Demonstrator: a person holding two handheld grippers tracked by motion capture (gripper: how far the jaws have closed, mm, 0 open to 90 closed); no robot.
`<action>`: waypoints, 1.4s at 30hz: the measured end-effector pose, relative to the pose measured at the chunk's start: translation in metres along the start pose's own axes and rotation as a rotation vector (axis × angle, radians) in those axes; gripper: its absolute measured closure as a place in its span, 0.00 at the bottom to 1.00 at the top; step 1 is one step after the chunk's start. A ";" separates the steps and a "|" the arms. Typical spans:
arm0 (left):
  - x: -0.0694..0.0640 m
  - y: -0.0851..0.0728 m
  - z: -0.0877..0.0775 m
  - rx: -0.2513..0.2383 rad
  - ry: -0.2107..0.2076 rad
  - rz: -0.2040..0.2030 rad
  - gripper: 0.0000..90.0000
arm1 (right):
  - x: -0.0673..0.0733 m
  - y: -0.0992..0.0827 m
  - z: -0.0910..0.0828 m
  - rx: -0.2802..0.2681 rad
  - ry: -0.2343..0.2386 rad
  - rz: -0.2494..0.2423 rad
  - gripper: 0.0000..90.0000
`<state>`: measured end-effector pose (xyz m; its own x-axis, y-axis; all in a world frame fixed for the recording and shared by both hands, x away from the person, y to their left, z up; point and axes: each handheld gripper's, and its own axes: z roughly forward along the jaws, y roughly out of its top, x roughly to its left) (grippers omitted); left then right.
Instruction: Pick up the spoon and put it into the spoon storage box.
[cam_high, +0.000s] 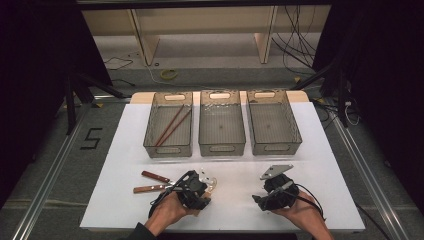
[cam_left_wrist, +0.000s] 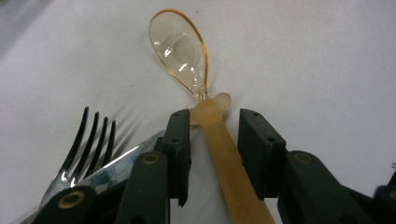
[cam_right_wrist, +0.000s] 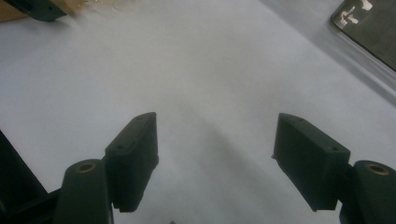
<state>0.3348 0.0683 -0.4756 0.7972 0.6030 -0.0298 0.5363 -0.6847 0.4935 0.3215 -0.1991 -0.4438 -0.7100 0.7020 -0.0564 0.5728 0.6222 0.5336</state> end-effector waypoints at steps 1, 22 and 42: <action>0.001 0.000 0.000 0.001 -0.003 0.001 0.73 | 0.000 0.000 0.000 0.000 0.001 -0.001 0.35; 0.007 -0.003 -0.003 -0.005 -0.013 0.020 0.84 | -0.001 -0.001 -0.001 -0.004 0.001 -0.002 0.35; 0.038 0.015 -0.049 -0.188 -0.105 -0.037 0.85 | -0.003 -0.001 -0.002 -0.014 -0.002 0.008 0.35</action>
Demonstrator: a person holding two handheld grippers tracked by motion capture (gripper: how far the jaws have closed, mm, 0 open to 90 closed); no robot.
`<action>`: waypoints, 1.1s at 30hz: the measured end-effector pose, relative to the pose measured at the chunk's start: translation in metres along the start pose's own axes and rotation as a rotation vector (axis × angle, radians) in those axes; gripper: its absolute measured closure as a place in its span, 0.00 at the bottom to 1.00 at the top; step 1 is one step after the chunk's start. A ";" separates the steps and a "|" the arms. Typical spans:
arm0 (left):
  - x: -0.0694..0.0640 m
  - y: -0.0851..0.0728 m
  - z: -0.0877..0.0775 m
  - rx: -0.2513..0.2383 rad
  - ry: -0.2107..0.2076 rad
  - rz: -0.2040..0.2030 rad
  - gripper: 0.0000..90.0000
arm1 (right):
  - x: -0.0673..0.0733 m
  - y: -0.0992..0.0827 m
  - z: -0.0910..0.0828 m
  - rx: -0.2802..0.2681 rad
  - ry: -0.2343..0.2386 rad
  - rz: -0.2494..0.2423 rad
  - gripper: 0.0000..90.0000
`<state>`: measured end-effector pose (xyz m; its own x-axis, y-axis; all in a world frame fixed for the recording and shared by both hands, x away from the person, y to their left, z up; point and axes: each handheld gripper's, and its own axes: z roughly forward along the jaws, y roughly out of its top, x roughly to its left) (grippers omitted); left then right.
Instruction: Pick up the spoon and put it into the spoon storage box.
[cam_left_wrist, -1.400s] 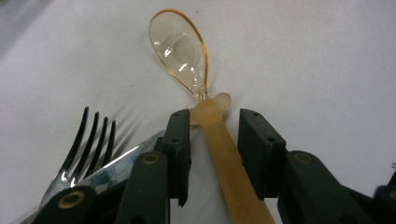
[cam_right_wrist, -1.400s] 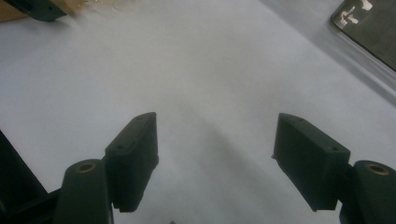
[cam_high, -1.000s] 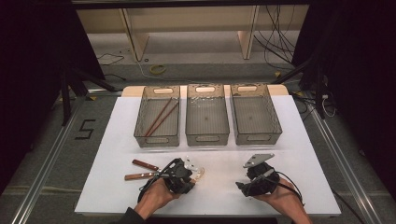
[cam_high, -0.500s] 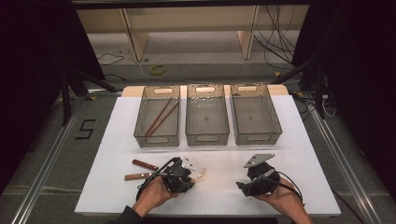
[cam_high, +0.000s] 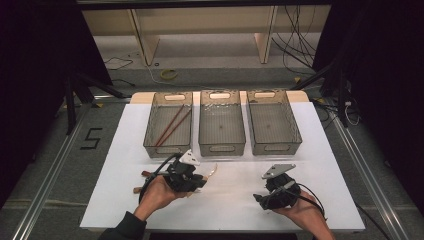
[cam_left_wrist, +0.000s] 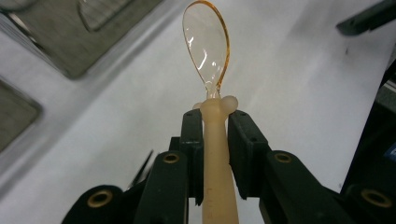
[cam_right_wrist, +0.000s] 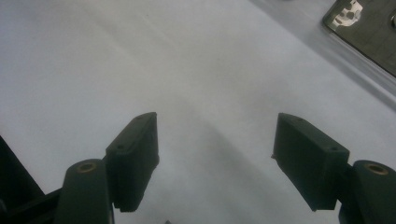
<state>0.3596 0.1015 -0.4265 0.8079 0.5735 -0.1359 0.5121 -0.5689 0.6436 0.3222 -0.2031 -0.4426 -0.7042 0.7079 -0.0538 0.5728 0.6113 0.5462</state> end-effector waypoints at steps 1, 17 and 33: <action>0.002 0.003 -0.003 -0.014 0.004 0.002 0.85 | 0.000 0.000 0.000 0.001 0.000 0.001 0.35; 0.043 0.061 -0.020 -0.164 0.050 -0.038 0.85 | -0.002 0.000 -0.002 -0.014 0.004 0.009 0.35; 0.073 0.112 0.011 -0.176 0.120 -0.061 0.84 | -0.002 -0.001 -0.003 -0.019 0.011 0.007 0.35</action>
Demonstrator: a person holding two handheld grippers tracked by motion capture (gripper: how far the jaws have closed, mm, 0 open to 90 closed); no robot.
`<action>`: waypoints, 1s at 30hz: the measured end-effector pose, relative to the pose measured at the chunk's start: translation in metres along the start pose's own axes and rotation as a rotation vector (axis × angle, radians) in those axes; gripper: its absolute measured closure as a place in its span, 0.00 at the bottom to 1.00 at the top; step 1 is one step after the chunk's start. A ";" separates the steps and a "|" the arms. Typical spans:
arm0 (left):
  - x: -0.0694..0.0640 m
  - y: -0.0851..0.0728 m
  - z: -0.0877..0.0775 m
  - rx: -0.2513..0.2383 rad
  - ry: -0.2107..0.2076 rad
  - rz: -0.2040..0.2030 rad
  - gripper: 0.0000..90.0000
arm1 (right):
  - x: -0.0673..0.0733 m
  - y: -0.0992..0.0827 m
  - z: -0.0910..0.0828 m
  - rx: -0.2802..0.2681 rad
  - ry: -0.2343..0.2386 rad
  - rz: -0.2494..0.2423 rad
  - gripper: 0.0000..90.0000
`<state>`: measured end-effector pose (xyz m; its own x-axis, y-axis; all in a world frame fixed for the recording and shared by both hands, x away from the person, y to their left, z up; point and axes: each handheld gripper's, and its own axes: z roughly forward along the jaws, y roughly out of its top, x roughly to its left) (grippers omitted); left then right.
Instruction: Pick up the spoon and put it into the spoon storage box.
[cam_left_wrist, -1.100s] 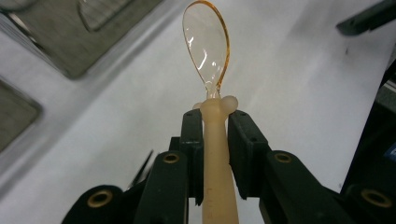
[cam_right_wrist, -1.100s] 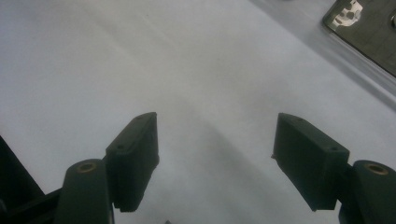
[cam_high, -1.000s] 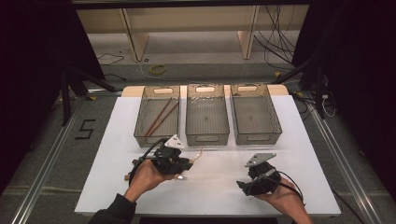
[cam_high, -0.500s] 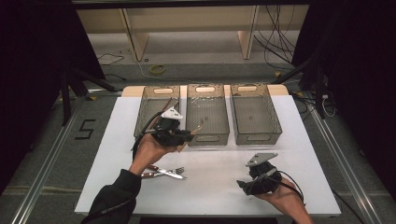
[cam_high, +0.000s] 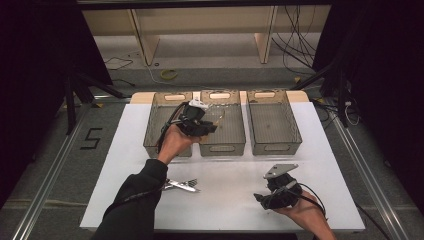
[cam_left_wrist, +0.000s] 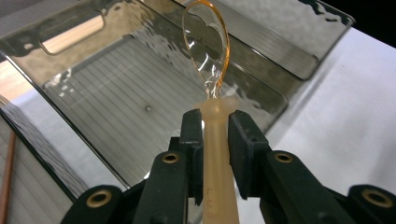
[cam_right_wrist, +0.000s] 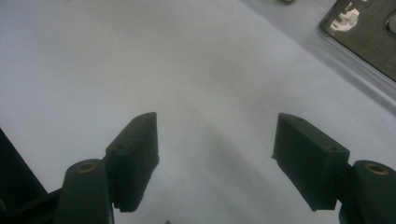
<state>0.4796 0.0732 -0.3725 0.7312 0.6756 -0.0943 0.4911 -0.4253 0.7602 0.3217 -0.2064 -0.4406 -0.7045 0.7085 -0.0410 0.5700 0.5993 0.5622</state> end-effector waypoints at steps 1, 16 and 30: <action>0.002 0.002 0.001 0.000 0.002 -0.001 0.84 | 0.000 0.000 0.000 -0.001 0.000 -0.001 0.35; 0.021 0.014 0.025 -0.021 0.033 -0.063 0.84 | 0.000 0.000 -0.001 -0.006 0.003 0.004 0.35; 0.021 0.014 0.044 -0.037 0.037 -0.083 0.84 | 0.000 0.000 -0.001 -0.004 0.005 -0.002 0.35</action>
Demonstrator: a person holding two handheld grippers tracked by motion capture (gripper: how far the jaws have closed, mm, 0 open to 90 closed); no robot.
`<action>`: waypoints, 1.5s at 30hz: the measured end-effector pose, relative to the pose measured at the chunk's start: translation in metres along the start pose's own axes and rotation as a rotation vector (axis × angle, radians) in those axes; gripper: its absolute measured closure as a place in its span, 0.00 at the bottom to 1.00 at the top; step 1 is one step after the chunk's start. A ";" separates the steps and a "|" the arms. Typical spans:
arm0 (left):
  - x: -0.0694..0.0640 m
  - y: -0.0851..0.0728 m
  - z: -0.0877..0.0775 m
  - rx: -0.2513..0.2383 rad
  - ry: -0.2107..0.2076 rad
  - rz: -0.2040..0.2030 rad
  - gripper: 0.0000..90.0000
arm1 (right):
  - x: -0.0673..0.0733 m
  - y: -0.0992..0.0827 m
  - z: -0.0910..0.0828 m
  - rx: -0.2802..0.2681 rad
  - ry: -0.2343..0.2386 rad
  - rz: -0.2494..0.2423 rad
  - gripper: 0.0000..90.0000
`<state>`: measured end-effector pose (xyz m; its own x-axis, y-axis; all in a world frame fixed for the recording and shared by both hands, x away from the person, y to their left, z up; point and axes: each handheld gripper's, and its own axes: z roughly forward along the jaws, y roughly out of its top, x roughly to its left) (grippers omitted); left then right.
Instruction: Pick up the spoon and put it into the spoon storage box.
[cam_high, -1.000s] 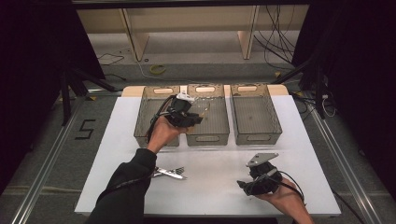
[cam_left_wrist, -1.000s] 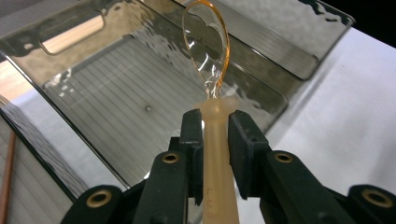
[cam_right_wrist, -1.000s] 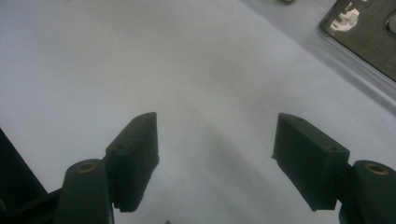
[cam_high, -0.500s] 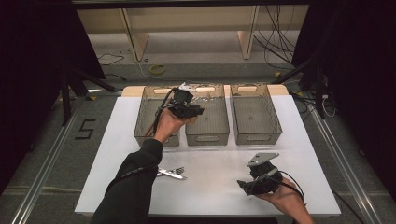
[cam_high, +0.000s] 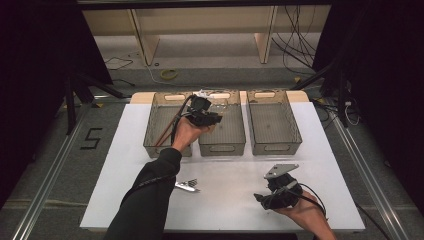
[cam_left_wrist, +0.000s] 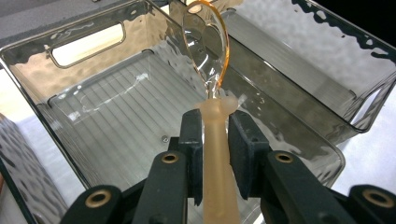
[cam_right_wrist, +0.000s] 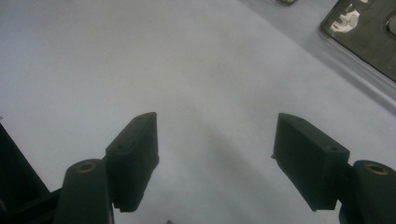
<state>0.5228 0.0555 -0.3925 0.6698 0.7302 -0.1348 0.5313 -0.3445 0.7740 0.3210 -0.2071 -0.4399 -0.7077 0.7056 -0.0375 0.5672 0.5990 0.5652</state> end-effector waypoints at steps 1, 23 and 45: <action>0.001 -0.001 0.001 0.004 0.004 0.004 0.84 | 0.000 0.000 0.000 0.000 0.000 -0.001 0.35; 0.003 0.001 -0.032 -0.031 -0.046 -0.005 0.44 | -0.001 -0.001 -0.003 -0.005 -0.002 0.010 0.35; 0.013 -0.064 -0.128 -0.074 -0.177 0.111 0.30 | 0.001 -0.001 -0.002 -0.009 -0.005 0.007 0.35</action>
<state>0.4315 0.1626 -0.3651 0.8058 0.5734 -0.1477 0.4142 -0.3675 0.8327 0.3189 -0.2072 -0.4391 -0.7016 0.7116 -0.0373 0.5682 0.5904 0.5732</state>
